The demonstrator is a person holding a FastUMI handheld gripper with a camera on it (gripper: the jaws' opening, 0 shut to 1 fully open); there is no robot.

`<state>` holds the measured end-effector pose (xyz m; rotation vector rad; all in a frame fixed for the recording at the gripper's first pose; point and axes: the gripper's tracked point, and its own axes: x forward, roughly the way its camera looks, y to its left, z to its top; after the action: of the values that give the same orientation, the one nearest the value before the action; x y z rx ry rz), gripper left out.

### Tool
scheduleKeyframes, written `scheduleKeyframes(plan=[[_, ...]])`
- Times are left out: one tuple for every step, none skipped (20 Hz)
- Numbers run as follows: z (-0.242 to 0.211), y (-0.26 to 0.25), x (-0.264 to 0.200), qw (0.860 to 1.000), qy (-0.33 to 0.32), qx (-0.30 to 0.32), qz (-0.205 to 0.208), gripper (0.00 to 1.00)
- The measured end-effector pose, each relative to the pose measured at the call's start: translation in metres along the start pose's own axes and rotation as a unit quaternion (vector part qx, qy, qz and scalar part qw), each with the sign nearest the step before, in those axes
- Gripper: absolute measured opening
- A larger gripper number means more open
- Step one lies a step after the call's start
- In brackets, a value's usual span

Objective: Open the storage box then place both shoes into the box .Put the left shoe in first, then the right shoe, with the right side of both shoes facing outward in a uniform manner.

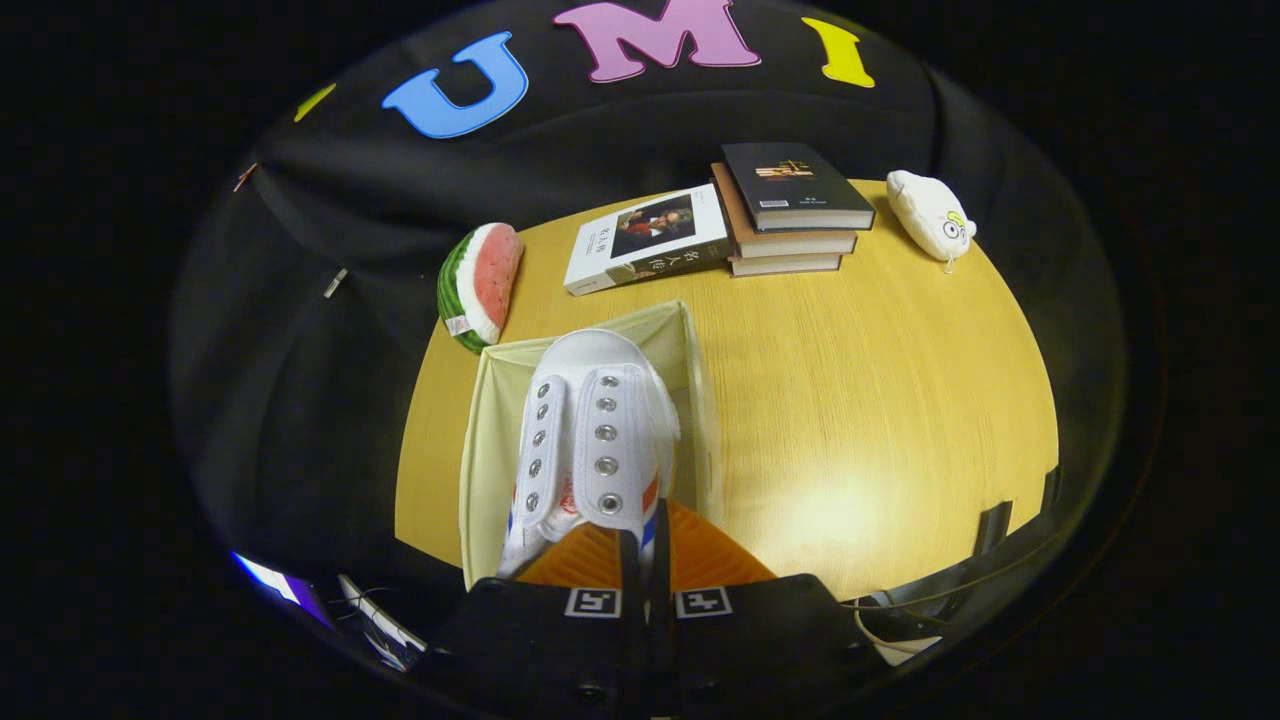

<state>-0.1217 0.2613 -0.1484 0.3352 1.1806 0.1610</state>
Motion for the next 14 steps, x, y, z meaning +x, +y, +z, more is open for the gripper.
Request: scheduleKeyframes(plan=[[-0.001, 0.0, 0.003, 1.0, 0.002, -0.003, -0.005, 0.05], [0.0, 0.0, 0.005, 1.0, 0.0, -0.002, -0.01, 0.05], [0.001, -0.001, 0.007, 1.0, -0.003, -0.002, -0.015, 0.05], [0.003, -0.003, 0.01, 1.0, -0.007, -0.001, -0.022, 0.05], [0.004, -0.005, 0.013, 1.0, -0.009, -0.002, -0.029, 0.05], [0.002, -0.007, 0.015, 0.999, -0.006, -0.004, -0.035, 0.05], [0.001, -0.009, 0.017, 0.999, -0.005, -0.003, -0.039, 0.05], [-0.001, -0.008, 0.018, 0.999, -0.001, 0.0, -0.035, 0.05], [-0.003, 0.002, 0.019, 1.0, 0.002, 0.01, -0.012, 0.07], [-0.005, 0.005, 0.018, 1.0, 0.007, 0.012, -0.001, 0.25], [-0.001, 0.008, 0.014, 1.0, 0.0, 0.006, 0.004, 0.51], [0.003, 0.008, 0.015, 1.0, -0.011, -0.004, 0.007, 0.76], [0.008, 0.009, 0.008, 1.0, -0.018, -0.017, 0.009, 0.87], [0.01, 0.01, 0.006, 0.999, -0.028, -0.031, 0.012, 0.98]])
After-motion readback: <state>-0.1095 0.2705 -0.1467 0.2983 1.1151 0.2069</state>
